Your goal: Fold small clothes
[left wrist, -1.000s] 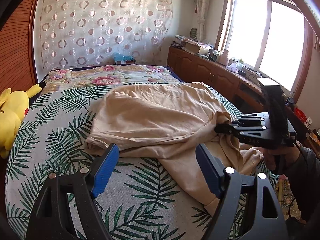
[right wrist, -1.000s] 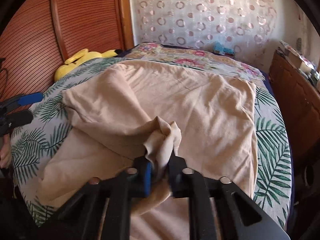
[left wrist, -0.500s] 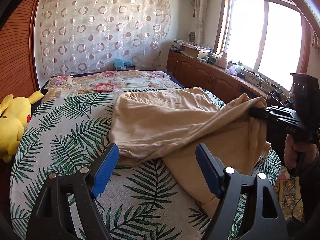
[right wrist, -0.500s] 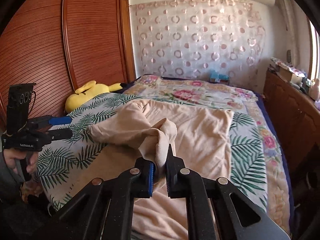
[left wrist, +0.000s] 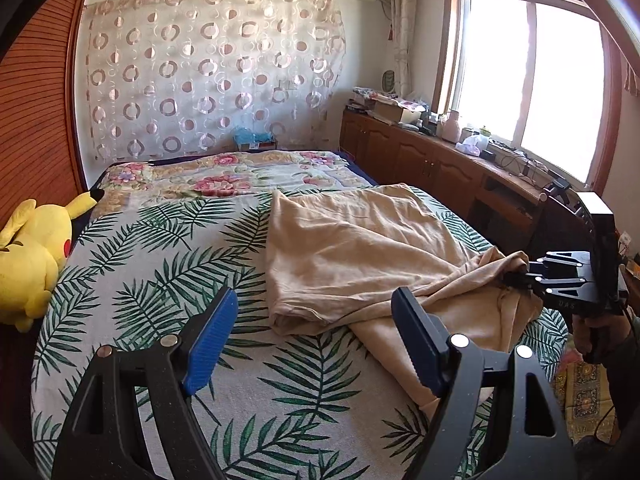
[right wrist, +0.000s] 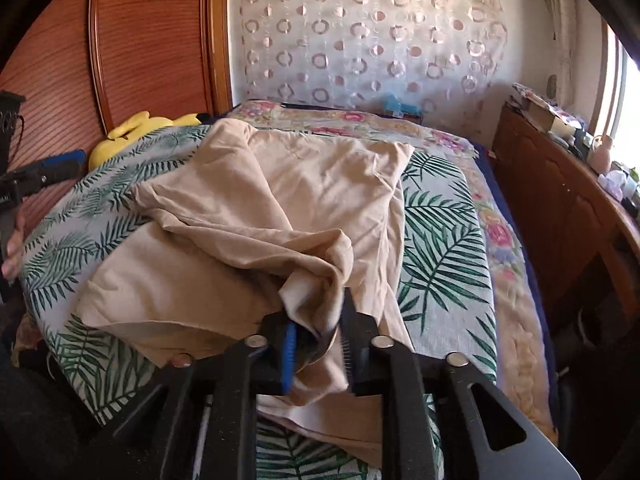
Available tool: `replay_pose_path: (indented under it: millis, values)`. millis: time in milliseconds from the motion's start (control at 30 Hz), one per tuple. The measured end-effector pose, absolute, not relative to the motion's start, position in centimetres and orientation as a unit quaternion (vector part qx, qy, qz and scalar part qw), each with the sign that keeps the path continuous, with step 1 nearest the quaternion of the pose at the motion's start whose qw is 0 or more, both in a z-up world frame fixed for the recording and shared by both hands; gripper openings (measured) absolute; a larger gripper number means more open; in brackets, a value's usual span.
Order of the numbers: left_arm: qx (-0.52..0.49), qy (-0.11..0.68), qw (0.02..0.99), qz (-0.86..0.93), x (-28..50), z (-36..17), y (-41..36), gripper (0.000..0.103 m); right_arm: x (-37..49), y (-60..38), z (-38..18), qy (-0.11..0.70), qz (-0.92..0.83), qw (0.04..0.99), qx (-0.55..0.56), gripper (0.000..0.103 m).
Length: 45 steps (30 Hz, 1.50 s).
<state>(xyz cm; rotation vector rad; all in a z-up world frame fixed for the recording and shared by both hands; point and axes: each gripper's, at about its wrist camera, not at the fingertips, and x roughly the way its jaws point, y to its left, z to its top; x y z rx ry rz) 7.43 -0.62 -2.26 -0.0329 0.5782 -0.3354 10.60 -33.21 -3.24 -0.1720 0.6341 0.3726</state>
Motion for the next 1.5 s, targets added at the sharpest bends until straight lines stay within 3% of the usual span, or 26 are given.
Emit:
replay_pose_path:
  millis: [100,167,200,600,1500]
  values:
    - [-0.019,0.281,0.946,-0.159,7.4,-2.1,-0.1,0.080,10.0,-33.5,-2.2,0.299,0.187,0.932,-0.079,0.034]
    - [-0.021,0.280,0.947,-0.156,7.4,-2.0,0.1,0.080,9.5,-33.7,-1.1,0.287,0.189,0.936,-0.076,0.054]
    - [-0.021,0.280,0.947,-0.154,7.4,-2.0,0.3,0.080,9.6,-33.8,-0.7,0.280,0.192,0.938,-0.073,0.055]
    - [-0.020,0.270,0.952,-0.142,6.9,-1.8,1.3,0.080,12.6,-27.8,1.3,0.265,0.263,0.923,-0.096,0.055]
    - [-0.061,0.277,0.954,-0.101,6.6,-3.5,6.8,0.080,22.0,-9.5,-4.2,0.368,0.377,0.818,-0.229,0.055]
